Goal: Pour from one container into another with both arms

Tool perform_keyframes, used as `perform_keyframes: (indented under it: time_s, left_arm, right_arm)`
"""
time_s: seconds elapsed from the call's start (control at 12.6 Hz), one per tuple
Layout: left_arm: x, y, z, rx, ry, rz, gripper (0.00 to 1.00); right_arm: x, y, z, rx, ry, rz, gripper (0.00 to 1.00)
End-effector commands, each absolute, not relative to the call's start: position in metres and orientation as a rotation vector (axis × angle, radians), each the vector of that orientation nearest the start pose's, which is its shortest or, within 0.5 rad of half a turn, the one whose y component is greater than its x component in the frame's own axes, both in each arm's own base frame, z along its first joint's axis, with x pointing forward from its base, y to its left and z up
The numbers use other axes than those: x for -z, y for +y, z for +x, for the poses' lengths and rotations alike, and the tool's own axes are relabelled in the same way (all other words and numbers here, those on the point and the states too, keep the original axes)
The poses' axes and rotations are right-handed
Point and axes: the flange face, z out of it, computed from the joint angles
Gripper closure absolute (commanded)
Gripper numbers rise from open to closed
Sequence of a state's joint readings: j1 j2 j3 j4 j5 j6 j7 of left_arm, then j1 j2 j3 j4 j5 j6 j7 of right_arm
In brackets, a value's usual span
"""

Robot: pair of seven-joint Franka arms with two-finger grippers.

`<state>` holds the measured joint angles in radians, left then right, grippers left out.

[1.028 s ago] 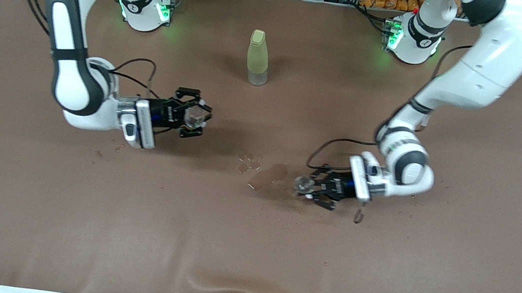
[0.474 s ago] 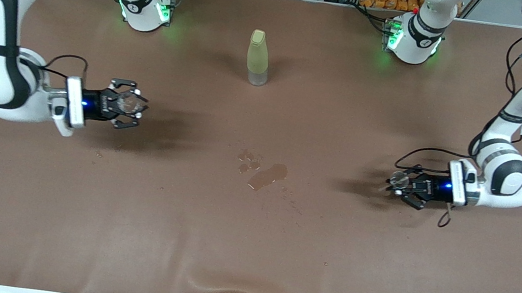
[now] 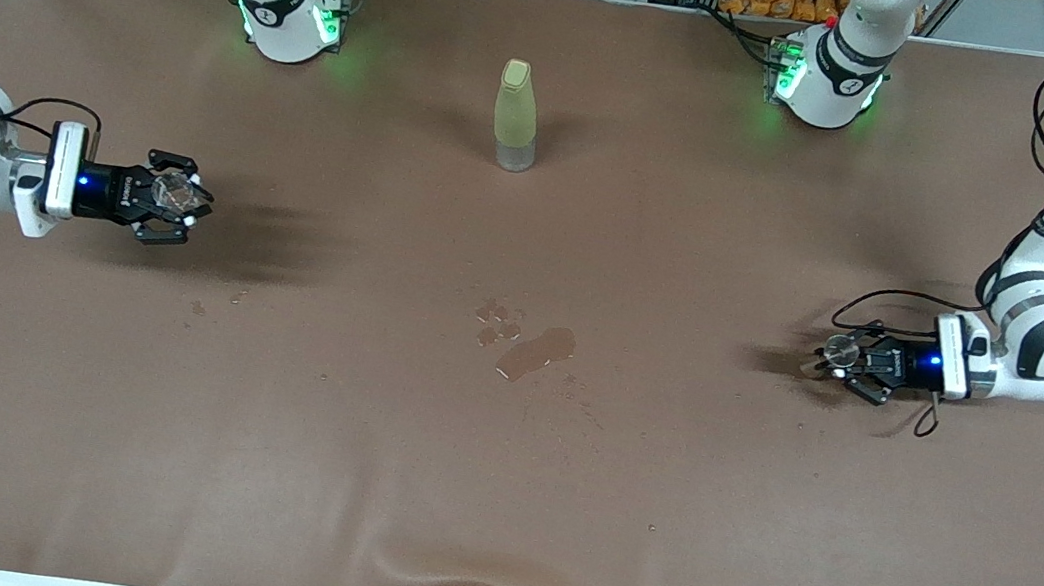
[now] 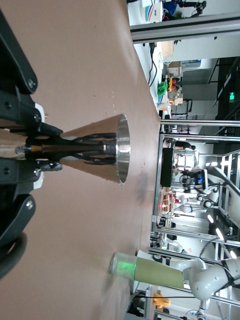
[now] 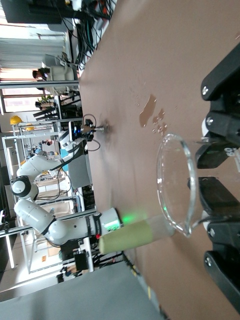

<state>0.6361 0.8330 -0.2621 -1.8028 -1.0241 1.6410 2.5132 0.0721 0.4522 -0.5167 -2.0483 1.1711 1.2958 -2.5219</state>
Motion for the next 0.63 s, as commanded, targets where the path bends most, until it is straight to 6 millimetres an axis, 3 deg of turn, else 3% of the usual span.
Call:
perform_keyframes:
  time_s: [0.0,0.16,0.32,0.55]
  left_arm:
    - [-0.11,0.16,0.539,-1.111,-1.216,1.367,1.0]
    - [-0.105,0.166,0.538,-1.088,-1.235,1.371,1.0]
    - [-0.088,0.171,0.533,-1.1,-1.217,1.369,1.0]
    - [-0.085,0.171,0.532,-1.095,-1.218,1.365,1.0]
  right_arm:
    - [-0.209,-0.126,0.494,1.025,-1.37,-1.305,1.0]
    - [-0.18,-0.131,0.496,1.057,-1.373,-1.258,1.0]
    - [-0.158,-0.136,0.502,1.128,-1.387,-1.24,1.0]
    - [-0.133,-0.13,0.516,1.207,-1.405,-1.219,1.0]
